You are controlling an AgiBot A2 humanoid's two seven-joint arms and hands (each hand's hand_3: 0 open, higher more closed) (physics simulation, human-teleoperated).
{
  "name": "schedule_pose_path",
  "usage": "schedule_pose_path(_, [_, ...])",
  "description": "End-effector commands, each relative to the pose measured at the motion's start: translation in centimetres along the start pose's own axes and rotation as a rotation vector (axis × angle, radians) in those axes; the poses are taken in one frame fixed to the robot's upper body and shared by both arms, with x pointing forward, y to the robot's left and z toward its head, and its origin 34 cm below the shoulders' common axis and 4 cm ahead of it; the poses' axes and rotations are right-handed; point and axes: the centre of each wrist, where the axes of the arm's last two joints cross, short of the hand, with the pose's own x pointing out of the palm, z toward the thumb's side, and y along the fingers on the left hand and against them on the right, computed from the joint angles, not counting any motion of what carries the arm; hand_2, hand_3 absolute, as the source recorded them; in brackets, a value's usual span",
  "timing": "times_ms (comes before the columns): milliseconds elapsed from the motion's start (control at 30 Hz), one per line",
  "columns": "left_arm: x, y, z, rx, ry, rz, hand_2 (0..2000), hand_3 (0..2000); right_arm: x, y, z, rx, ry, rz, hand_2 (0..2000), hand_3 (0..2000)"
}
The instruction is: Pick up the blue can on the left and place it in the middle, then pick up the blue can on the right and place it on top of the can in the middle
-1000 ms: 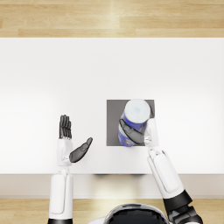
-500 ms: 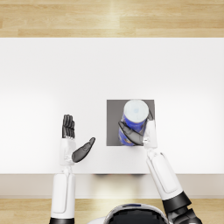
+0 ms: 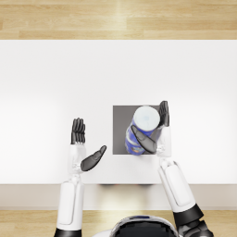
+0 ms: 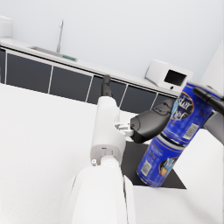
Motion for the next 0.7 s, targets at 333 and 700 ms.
schedule_pose_path(333, [2.5,2.5,2.5,0.114,-0.032,-0.076,0,0,-0.6,-0.2,7.0,-0.243,-0.107,-0.044,0,0])
schedule_pose_path(700, [1.4,3.9,8.3,0.347,-0.022,-0.034,0,0,-6.3,-0.1,11.0,-0.408,-0.089,-0.210,0,0])
